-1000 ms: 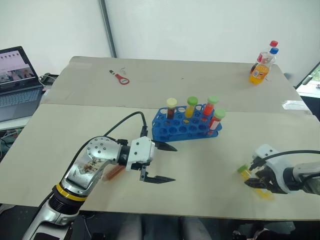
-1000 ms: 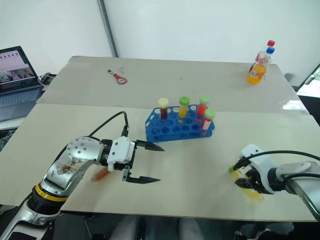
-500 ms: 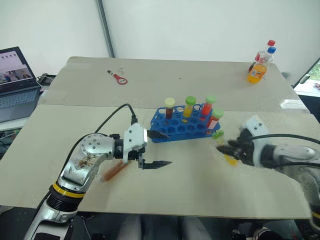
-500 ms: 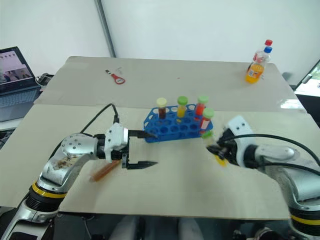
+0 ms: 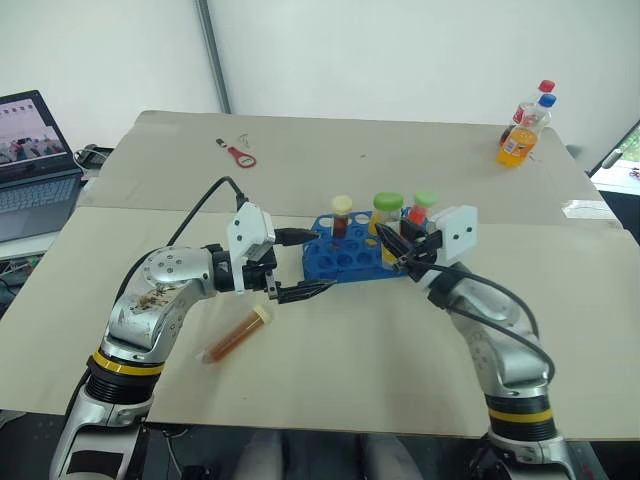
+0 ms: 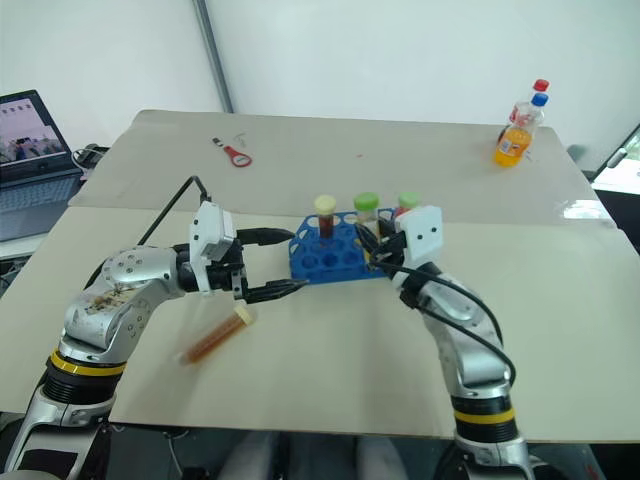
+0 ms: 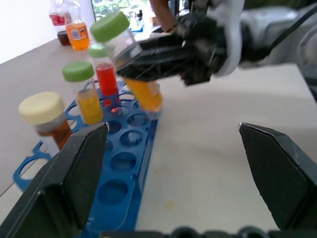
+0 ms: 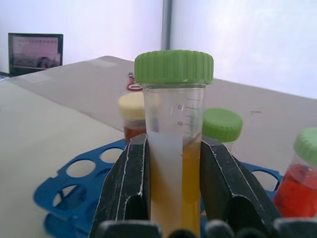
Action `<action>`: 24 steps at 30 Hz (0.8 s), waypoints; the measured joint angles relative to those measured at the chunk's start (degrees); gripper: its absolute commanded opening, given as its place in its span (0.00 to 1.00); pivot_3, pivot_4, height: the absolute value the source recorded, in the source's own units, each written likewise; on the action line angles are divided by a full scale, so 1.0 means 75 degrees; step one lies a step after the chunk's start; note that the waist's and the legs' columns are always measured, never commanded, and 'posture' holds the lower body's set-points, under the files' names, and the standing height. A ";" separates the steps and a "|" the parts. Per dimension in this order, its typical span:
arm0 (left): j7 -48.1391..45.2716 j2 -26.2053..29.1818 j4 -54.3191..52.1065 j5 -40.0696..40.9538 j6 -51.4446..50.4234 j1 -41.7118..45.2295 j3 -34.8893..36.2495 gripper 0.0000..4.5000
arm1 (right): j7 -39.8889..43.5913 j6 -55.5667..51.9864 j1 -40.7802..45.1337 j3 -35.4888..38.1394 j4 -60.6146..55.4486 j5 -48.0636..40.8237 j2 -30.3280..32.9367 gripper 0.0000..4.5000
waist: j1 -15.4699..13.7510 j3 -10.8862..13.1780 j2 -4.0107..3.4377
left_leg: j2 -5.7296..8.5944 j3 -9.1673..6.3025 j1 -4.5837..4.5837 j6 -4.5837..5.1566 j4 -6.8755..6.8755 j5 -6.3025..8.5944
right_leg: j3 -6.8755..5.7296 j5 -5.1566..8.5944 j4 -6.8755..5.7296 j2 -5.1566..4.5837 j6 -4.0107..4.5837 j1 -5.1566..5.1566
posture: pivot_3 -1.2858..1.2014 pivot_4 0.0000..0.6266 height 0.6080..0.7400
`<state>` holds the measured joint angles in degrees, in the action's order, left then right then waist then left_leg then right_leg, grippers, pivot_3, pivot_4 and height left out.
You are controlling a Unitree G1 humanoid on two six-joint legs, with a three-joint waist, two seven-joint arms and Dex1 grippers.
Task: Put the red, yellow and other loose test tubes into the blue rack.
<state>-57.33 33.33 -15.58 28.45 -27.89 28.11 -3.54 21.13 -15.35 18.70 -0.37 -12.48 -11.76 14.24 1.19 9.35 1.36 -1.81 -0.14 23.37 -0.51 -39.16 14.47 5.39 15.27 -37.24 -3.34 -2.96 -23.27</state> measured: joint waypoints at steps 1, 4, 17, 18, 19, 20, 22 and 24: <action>-0.0002 0.0049 -0.0015 0.0026 -0.0037 0.0000 0.0016 1.00 | -0.0054 0.0225 0.0001 -0.0028 0.0179 0.0105 -0.0076 0.22 | 0.0008 0.0000 0.0000 | -0.0001 0.0000 -0.0004 0.0000 0.0002 0.0000 | 0.0000 0.0000 -0.0001 0.0000 0.0001 0.0000 | 0.52 0.24 0.91; -0.0056 0.0220 -0.0063 0.0104 -0.0144 -0.0001 0.0024 1.00 | -0.0248 0.0828 0.0075 -0.0050 0.0704 0.0315 -0.0375 0.22 | 0.0030 0.0000 0.0000 | 0.0000 0.0001 -0.0007 -0.0002 0.0003 -0.0001 | 0.0001 -0.0001 -0.0004 0.0000 0.0002 0.0001 | 0.52 0.24 0.91; -0.0290 0.0469 -0.0187 0.0120 -0.0133 -0.0210 0.0020 1.00 | -0.0721 0.2152 0.0360 -0.0090 0.1959 0.0799 -0.0857 0.21 | 0.0033 0.0000 -0.0001 | 0.0001 0.0002 -0.0012 -0.0008 0.0004 -0.0005 | 0.0003 -0.0001 -0.0011 -0.0001 0.0002 0.0003 | 0.52 0.24 0.91; -0.0288 0.0469 -0.0187 0.0120 -0.0129 -0.0216 0.0021 1.00 | -0.0753 0.2214 0.0361 -0.0090 0.2006 0.0815 -0.0900 0.21 | 0.0037 0.0000 -0.0001 | 0.0000 0.0001 -0.0014 -0.0008 0.0004 -0.0005 | 0.0003 -0.0001 -0.0015 -0.0001 0.0002 0.0003 | 0.52 0.24 0.91; -0.0279 0.0466 -0.0188 0.0120 -0.0128 -0.0235 0.0021 1.00 | -0.0817 0.2263 0.0357 -0.0090 0.2044 0.0818 -0.0950 0.21 | 0.0048 0.0000 -0.0001 | 0.0001 0.0001 -0.0018 -0.0008 0.0004 -0.0005 | 0.0003 -0.0001 -0.0026 -0.0001 0.0003 0.0003 | 0.52 0.24 0.91; -0.0267 0.0464 -0.0188 0.0120 -0.0128 -0.0257 0.0021 1.00 | -0.0863 0.2296 0.0346 -0.0089 0.2056 0.0818 -0.1002 0.21 | 0.0059 0.0000 -0.0001 | 0.0001 0.0002 -0.0019 -0.0008 0.0004 -0.0005 | 0.0004 -0.0001 -0.0036 -0.0001 0.0003 0.0002 | 0.52 0.24 0.91; -0.0225 0.0435 -0.0188 0.0123 -0.0128 -0.0272 0.0021 1.00 | -0.0982 0.2351 0.0265 -0.0086 0.2060 0.0819 -0.1119 0.21 | 0.0081 0.0000 -0.0001 | 0.0000 0.0000 -0.0021 -0.0008 0.0004 -0.0005 | 0.0003 0.0000 -0.0043 0.0000 0.0003 0.0002 | 0.52 0.24 0.91; -0.0167 0.0384 -0.0189 0.0158 -0.0139 -0.0273 0.0032 1.00 | -0.1043 0.2443 0.0117 -0.0082 0.2060 0.0818 -0.1190 0.21 | 0.0089 0.0000 -0.0001 | 0.0000 0.0000 -0.0021 -0.0008 0.0004 -0.0004 | 0.0003 0.0000 -0.0043 0.0000 0.0003 0.0001 | 0.52 0.24 0.91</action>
<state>-58.58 36.21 -16.99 29.63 -28.93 26.06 -3.30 13.31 2.97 19.58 -0.98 2.97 -5.63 5.32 1.86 9.35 1.36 -1.81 -0.14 23.21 -0.57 -39.13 14.44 5.42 15.27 -37.57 -3.34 -2.94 -23.26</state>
